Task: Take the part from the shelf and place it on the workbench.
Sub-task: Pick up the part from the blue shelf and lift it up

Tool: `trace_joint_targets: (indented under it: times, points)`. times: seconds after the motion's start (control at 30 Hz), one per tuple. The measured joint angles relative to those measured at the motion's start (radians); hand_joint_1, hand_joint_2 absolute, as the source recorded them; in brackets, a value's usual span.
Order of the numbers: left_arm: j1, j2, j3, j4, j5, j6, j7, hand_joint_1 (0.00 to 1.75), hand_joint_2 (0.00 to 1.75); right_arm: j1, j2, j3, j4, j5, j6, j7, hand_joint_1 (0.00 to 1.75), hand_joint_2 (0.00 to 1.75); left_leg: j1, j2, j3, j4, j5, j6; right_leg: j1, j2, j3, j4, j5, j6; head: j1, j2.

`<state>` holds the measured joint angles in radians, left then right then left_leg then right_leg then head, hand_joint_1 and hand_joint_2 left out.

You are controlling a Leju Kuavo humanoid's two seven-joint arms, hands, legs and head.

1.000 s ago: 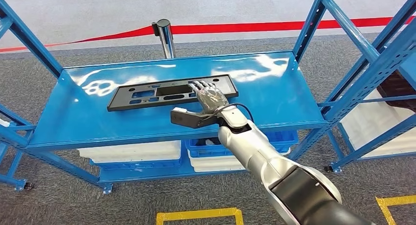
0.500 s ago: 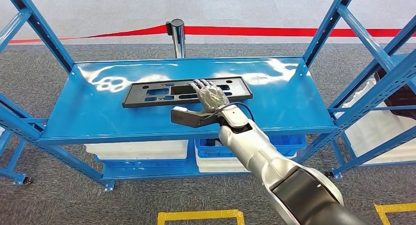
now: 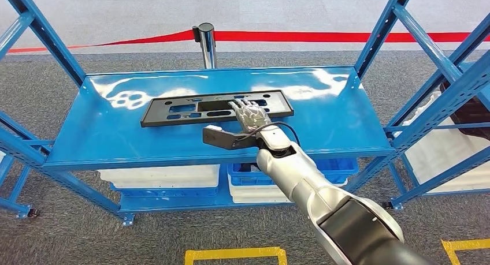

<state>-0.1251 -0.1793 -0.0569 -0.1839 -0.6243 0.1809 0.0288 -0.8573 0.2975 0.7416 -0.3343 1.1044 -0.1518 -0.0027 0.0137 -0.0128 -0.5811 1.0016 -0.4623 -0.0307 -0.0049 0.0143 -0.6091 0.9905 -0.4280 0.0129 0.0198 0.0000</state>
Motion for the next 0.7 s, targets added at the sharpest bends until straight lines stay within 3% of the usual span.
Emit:
trace_joint_targets:
  times: [0.3, 0.6, 0.7]
  points:
    - [0.0, 0.0, 0.002, 0.0, -0.012, -0.003, -0.001, 0.0, 0.0, 0.012, 0.0, -0.001, 0.002, -0.035, -0.018, -0.03, 0.0, 0.0, 0.001, 0.0, 0.0, 0.0, 0.0, 0.0, 0.002, 0.0, 0.0, 0.0, 0.0, 0.0, 0.0, 0.0]
    - [0.0, 0.0, 0.014, 0.0, -0.027, -0.005, 0.0, 0.0, 0.0, 0.014, 0.003, -0.02, 0.002, -0.074, -0.116, -0.074, 0.0, 0.0, 0.001, 0.0, 0.0, 0.0, 0.001, 0.0, 0.001, 0.0, 0.001, 0.0, 0.0, 0.0, 0.0, 0.0]
    - [0.0, 0.0, 0.016, 0.0, -0.03, -0.009, 0.001, 0.0, 0.0, 0.013, 0.007, -0.025, 0.002, -0.076, -0.118, -0.075, 0.0, 0.0, -0.004, 0.0, 0.0, 0.003, -0.001, 0.008, -0.004, 0.0, 0.002, -0.005, 0.003, 0.008, -0.001, 0.0]
